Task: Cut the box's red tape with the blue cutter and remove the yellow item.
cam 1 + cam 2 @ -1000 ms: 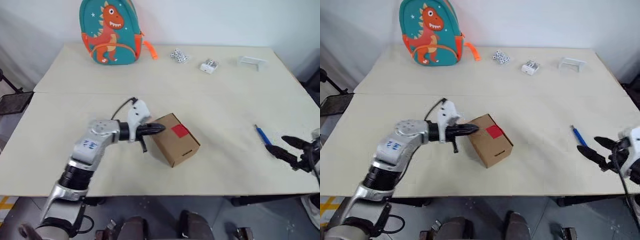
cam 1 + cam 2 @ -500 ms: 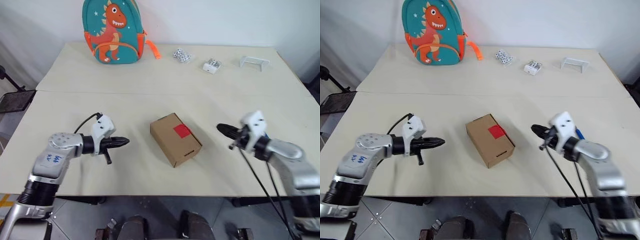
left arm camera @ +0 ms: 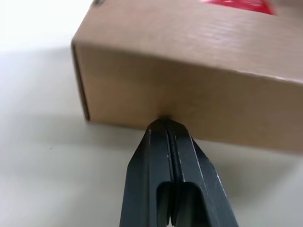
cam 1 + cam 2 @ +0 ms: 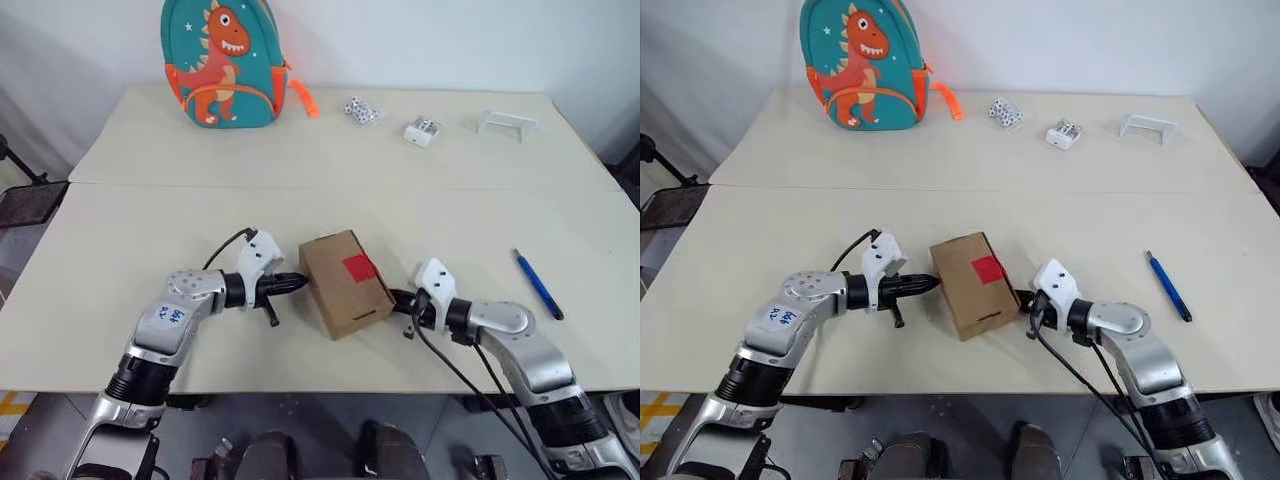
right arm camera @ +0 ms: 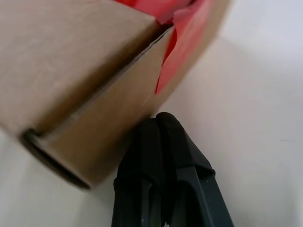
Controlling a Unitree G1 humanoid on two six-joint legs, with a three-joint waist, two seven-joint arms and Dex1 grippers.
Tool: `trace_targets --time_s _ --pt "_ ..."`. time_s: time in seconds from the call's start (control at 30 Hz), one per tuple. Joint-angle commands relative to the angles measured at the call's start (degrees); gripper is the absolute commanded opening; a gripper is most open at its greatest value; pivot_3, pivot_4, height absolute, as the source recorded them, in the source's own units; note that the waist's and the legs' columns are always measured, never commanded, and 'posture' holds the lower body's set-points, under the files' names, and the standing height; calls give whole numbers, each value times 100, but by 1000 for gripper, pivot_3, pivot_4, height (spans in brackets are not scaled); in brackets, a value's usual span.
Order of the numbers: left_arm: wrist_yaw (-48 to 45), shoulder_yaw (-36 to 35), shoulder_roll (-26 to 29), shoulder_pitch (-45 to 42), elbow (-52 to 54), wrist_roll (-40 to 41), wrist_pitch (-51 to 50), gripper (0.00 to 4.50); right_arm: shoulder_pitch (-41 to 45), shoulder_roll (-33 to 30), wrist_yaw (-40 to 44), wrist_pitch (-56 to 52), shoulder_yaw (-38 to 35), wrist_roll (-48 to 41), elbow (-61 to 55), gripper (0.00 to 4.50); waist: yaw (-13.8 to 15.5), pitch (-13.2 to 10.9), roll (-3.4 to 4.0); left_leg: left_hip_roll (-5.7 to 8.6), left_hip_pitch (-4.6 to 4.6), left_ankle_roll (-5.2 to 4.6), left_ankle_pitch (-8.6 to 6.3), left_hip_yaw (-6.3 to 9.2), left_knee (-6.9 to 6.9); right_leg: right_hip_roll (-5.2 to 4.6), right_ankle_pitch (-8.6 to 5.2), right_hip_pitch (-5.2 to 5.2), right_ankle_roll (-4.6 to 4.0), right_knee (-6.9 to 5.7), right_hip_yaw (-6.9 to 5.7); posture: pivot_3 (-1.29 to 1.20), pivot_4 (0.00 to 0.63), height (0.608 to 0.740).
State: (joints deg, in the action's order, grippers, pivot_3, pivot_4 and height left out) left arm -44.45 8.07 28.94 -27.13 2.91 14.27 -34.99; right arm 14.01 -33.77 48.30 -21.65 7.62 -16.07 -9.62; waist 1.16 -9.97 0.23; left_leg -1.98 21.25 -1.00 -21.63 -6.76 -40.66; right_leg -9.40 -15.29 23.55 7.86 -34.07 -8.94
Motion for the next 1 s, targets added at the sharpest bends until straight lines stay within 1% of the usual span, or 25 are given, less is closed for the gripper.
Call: trace_targets --time_s 0.03,0.17,0.37,0.47,0.53,0.63,0.7,0.77,0.8,0.83,0.87,0.9,0.93,1.0 --pt "82 -20 -125 -243 -153 -47 107 0 -141 -111 37 -235 -46 -119 -641 28 6 0 0 0 0 0 0 -1 -1 0 0 0 0 0 1 0 150 740" --pt "114 8 -225 -347 -293 -101 155 0 -246 -95 -120 -521 -79 -93 -926 28 9 0 0 1 1 0 0 -1 -3 0 0 -1 0 1 1 0 150 740" --pt "74 53 -324 -403 -408 -145 236 0 -435 -135 -207 -647 -111 -27 -1092 28 11 0 0 1 0 0 0 0 -3 0 0 -2 0 1 -1 0 150 740" --pt "-42 76 -162 -387 -388 -198 239 0 -554 -262 -230 -638 -270 -5 -1154 28 10 0 0 2 0 0 0 -1 -3 0 0 -2 0 2 0 0 150 740" --pt "-227 -96 82 -391 -433 -152 416 0 -657 -444 -195 -812 -657 -218 -1305 28 9 0 0 1 0 0 0 -1 -2 0 0 -1 0 2 0 0 150 740" --pt "-967 -543 534 -418 -637 187 1185 0 -834 -828 -60 -1803 -1574 -1095 -1748 28 11 0 -1 1 3 0 0 -2 -2 0 0 1 0 4 0 0 150 740" --pt "-1348 -678 632 -420 -683 376 1541 0 -827 -932 -146 -2329 -1894 -1514 -1935 396 10 0 -1 -2 2 0 0 1 -3 0 0 1 0 1 -2 0 150 740" --pt "-1921 -780 624 -539 -616 738 1780 0 -641 -1186 -279 -3469 -2235 -2206 -2170 888 12 0 -1 -3 -3 0 0 1 -3 0 0 -3 0 1 -2 0 150 740" --pt "-2170 -811 544 -665 -596 911 1920 0 -387 -1155 -491 -4210 -2492 -2742 -2196 1241 14 0 -1 -3 -2 0 0 -1 -4 0 0 -3 -1 2 -1 0 150 740" --pt "-2272 -772 460 -821 -570 995 1931 0 -90 -1080 -759 -4968 -2667 -3034 -2199 1581 20 0 -1 -2 -1 0 0 -1 -6 0 0 -4 -1 3 1 0 150 740" --pt "-2260 -693 335 -977 -606 978 1945 0 236 -856 -1089 -5506 -2795 -3221 -2157 1912 24 -1 -2 -3 4 -1 0 5 -18 0 0 -5 -1 0 -1 0 150 740" --pt "-2251 -639 247 -1082 -641 955 1951 0 491 -676 -1349 -5930 -2898 -3346 -2133 2284 27 -1 -3 -3 11 -1 -1 6 -30 -1 0 -5 -1 -1 0 0 150 740" --pt "-2195 -550 129 -1178 -704 872 1967 0 831 -413 -1623 -6468 -2978 -3244 -2102 2586 31 0 -3 -3 16 -2 -1 9 -41 -1 1 -5 -3 -5 -1 0 150 740" --pt "-2140 -426 -62 -1292 -816 751 2056 0 1215 -100 -2100 -6998 -3077 -3390 -1977 3228 16 2 -4 -3 9 -2 -1 9 -41 -1 2 -9 -4 -6 1 0 150 740"
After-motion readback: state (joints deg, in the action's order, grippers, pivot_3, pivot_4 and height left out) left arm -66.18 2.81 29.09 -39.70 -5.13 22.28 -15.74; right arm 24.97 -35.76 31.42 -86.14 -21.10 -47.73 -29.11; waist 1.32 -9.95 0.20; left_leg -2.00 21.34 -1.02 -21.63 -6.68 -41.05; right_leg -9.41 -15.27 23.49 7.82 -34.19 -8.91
